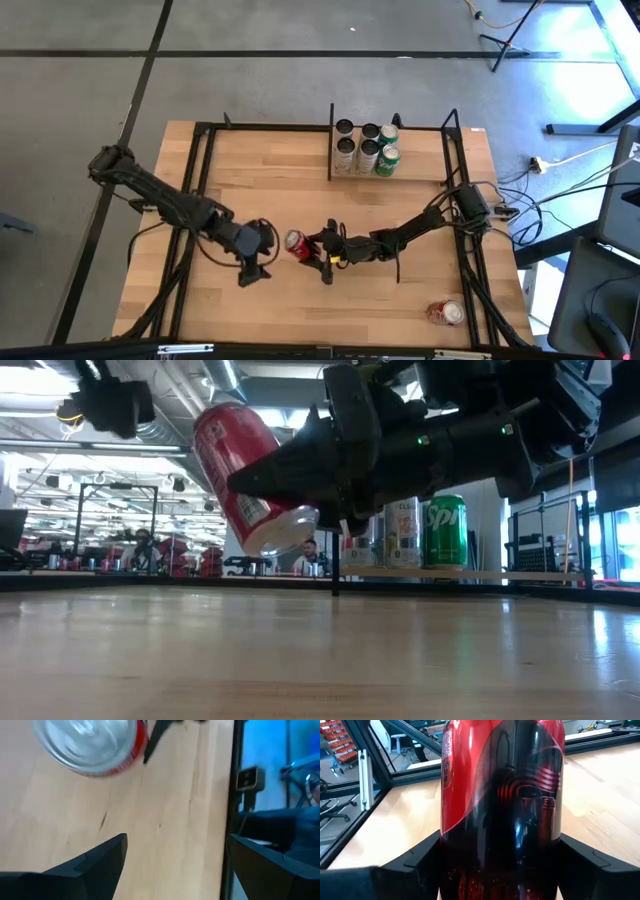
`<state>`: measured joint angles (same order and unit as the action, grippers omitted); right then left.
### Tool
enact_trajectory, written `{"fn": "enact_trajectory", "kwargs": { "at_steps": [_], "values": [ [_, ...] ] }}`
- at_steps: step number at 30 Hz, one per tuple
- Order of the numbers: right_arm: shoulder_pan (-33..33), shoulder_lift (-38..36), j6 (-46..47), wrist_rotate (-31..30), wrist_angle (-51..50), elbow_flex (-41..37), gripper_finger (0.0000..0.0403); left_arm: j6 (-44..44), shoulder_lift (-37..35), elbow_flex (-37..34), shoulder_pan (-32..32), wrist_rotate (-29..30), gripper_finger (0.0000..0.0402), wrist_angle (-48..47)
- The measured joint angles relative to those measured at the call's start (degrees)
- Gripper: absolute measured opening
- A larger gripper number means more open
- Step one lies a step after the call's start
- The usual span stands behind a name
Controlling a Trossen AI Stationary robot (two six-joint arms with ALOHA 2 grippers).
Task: Place canned beverage on shelf
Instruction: Put the top red-white soda can on the shelf
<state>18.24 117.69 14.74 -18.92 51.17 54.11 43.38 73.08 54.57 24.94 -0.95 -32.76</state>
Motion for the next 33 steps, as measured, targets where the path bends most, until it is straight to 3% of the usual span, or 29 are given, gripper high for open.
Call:
{"fn": "enact_trajectory", "kwargs": {
  "at_steps": [4,7,17,21,33],
  "values": [
    [0.00,0.00,0.18,0.02,0.02,0.00,0.0276,2.50,4.40,-0.02,0.04,2.82,0.0333,-2.85],
    [0.00,0.00,0.42,0.02,0.36,0.00,0.0276,2.95,7.29,-0.09,-1.65,2.92,0.0307,-3.87],
    [0.08,0.00,0.46,0.52,0.56,0.00,0.0276,-5.49,8.92,-0.09,-8.02,-0.25,0.0085,0.78],
    [0.07,-0.07,0.14,0.50,-2.15,0.00,0.0276,-7.81,8.30,-0.07,-9.79,-1.74,0.0018,3.64],
    [-0.39,4.91,-0.06,0.57,-2.63,3.01,0.0276,-10.45,8.30,-0.20,-10.85,-2.00,0.0014,7.43]
  ]
}}
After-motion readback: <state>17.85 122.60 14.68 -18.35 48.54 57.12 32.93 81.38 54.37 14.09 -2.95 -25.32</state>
